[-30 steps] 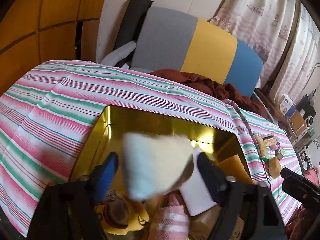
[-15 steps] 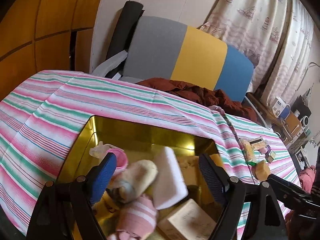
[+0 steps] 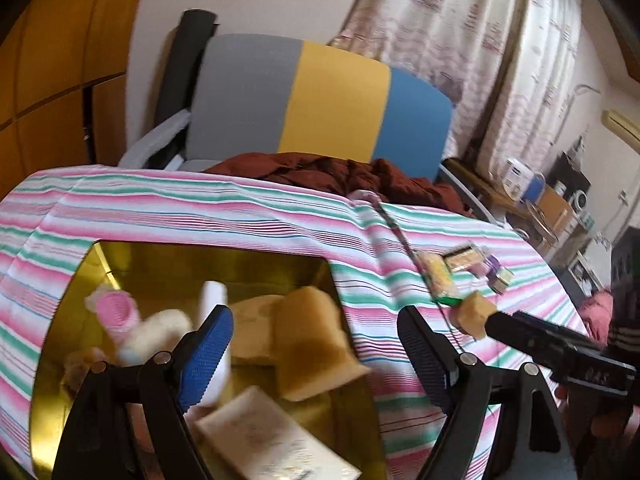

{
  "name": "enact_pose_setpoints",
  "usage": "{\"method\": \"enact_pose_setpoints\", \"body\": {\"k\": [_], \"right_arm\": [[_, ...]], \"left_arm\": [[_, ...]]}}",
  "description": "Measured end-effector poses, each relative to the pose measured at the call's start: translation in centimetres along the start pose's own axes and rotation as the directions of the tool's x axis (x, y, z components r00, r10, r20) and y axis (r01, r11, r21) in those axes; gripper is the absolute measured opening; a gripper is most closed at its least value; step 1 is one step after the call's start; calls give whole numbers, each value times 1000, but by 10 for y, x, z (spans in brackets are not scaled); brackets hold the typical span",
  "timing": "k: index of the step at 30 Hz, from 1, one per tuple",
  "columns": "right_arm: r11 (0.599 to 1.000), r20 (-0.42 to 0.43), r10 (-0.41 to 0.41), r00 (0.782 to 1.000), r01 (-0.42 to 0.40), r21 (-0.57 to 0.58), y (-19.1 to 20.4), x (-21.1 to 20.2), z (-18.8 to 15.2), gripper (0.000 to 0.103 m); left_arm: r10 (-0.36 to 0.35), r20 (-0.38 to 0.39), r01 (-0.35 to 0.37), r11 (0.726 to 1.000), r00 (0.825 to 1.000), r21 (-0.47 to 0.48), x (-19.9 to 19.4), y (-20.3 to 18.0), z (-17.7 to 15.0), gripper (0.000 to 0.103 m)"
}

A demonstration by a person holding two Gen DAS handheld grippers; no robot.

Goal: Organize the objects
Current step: 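Grasp a yellow sponge with the left tool while the right tool grasps the green printed box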

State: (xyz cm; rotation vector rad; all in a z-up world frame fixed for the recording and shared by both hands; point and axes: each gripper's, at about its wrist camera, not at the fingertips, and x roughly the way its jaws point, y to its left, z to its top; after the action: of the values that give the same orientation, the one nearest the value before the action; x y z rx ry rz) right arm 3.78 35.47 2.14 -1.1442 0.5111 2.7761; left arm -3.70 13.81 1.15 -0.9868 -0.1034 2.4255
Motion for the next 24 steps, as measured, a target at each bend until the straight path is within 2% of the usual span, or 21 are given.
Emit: {"method": "enact_pose_setpoints", "body": {"k": [4, 9, 10, 14, 19, 24], "right_arm": [[998, 12, -55, 998, 55, 5, -27, -6, 5, 93], [985, 14, -164, 986, 163, 58, -86, -11, 11, 93], [976, 10, -203, 979, 201, 80, -103, -11, 13, 93], [941, -24, -274, 962, 273, 198, -162, -10, 18, 93], [869, -70, -346, 936, 347, 352, -239, -5, 24, 93], [845, -85, -386, 919, 389, 367, -273, 11, 38, 89]], "left_arm": [[-35, -15, 36, 999, 999, 35, 5, -25, -2, 86], [-67, -49, 72, 992, 997, 107, 15, -59, -9, 86], [-75, -58, 81, 990, 996, 119, 18, -65, -11, 86], [-111, -94, 125, 980, 989, 156, 29, -93, -19, 86], [-136, -143, 164, 964, 980, 209, 43, -123, -33, 86], [-137, -188, 182, 952, 973, 247, 63, -147, -41, 86]]}}
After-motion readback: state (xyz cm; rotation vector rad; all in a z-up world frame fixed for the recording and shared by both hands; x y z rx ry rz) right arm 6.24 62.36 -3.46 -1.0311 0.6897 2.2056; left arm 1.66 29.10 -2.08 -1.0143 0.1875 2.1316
